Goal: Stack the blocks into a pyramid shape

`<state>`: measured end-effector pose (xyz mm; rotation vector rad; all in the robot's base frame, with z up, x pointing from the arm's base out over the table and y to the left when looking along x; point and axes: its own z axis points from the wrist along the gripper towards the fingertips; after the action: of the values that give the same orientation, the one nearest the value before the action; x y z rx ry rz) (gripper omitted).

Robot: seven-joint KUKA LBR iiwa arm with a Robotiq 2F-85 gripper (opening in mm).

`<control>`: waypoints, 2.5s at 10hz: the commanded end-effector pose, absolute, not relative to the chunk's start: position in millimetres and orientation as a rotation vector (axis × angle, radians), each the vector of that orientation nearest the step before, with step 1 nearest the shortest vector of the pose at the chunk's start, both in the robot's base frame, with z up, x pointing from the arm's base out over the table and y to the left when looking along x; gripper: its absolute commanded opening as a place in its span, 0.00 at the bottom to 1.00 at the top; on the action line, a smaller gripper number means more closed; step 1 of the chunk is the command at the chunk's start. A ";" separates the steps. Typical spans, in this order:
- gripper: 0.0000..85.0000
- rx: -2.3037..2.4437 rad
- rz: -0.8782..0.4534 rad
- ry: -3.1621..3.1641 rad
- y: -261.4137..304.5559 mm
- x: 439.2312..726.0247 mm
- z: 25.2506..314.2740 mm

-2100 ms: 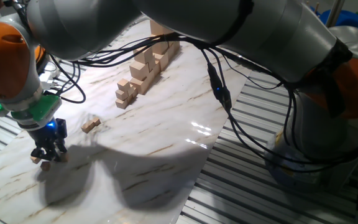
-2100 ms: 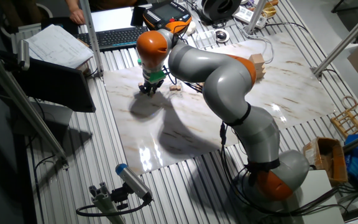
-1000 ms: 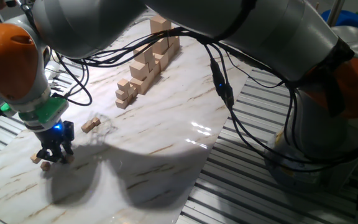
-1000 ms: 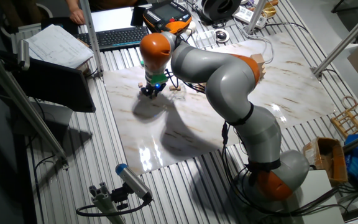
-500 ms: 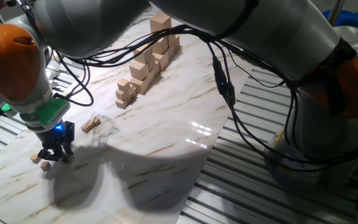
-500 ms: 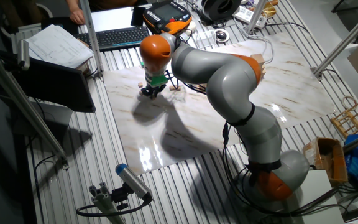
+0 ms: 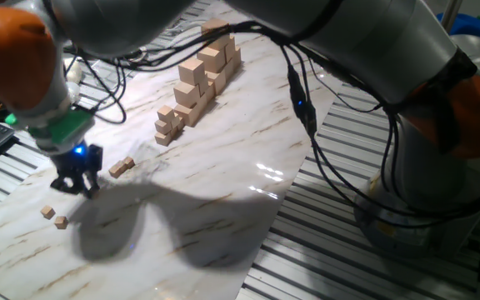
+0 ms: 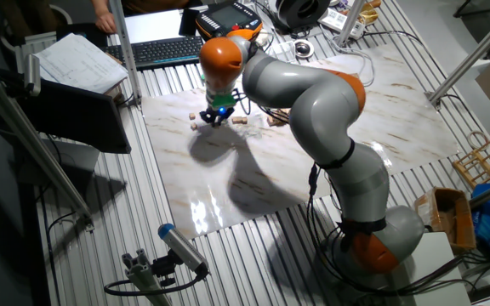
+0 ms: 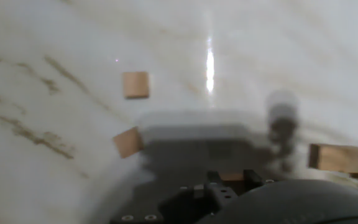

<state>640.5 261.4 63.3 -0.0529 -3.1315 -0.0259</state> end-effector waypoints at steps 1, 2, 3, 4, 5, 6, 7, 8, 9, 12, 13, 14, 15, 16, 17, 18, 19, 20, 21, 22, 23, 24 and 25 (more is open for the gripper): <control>0.00 -0.088 -0.026 -3.132 248.0 641.1 66.3; 0.00 -0.112 -0.043 -3.131 233.5 642.2 65.6; 0.00 -0.126 -0.048 -3.133 222.2 642.7 63.3; 0.00 -0.160 -0.045 -3.131 214.6 643.2 62.4; 0.00 -0.183 -0.055 -3.114 208.6 643.8 63.2; 0.00 -0.196 -0.071 -3.104 202.5 645.2 65.3; 0.00 -0.184 -0.071 -3.105 196.4 647.1 67.0; 0.00 -0.176 -0.083 -3.102 193.5 649.3 66.5; 0.00 -0.170 -0.069 -3.109 193.9 651.2 64.8; 0.00 -0.130 -0.069 -3.123 184.9 653.8 57.7; 0.00 -0.121 -0.078 -3.123 182.7 653.5 56.1; 0.00 -0.099 -0.067 -3.127 180.4 653.7 54.9; 0.00 -0.097 -0.074 -3.132 178.8 653.3 54.1; 0.00 -0.095 -0.081 -3.130 178.1 653.6 53.6; 0.00 -0.097 -0.084 -3.128 178.5 654.2 53.1; 0.00 -0.097 -0.086 -3.128 178.2 655.1 52.3; 0.00 -0.097 -0.093 -3.128 177.6 655.5 51.5; 0.00 -0.094 -0.095 -3.126 177.0 655.5 51.1; 0.00 -0.092 -0.088 -3.122 177.0 655.4 51.1; 0.00 -0.084 -0.076 -3.119 177.1 655.4 51.2; 0.00 -0.077 -0.071 -3.114 177.4 655.6 51.2; 0.00 -0.077 -0.068 -3.113 177.4 655.6 51.2; 0.00 -0.077 -0.073 -3.111 177.4 655.6 51.3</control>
<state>655.6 177.5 51.3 -0.0769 -3.1115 -0.0728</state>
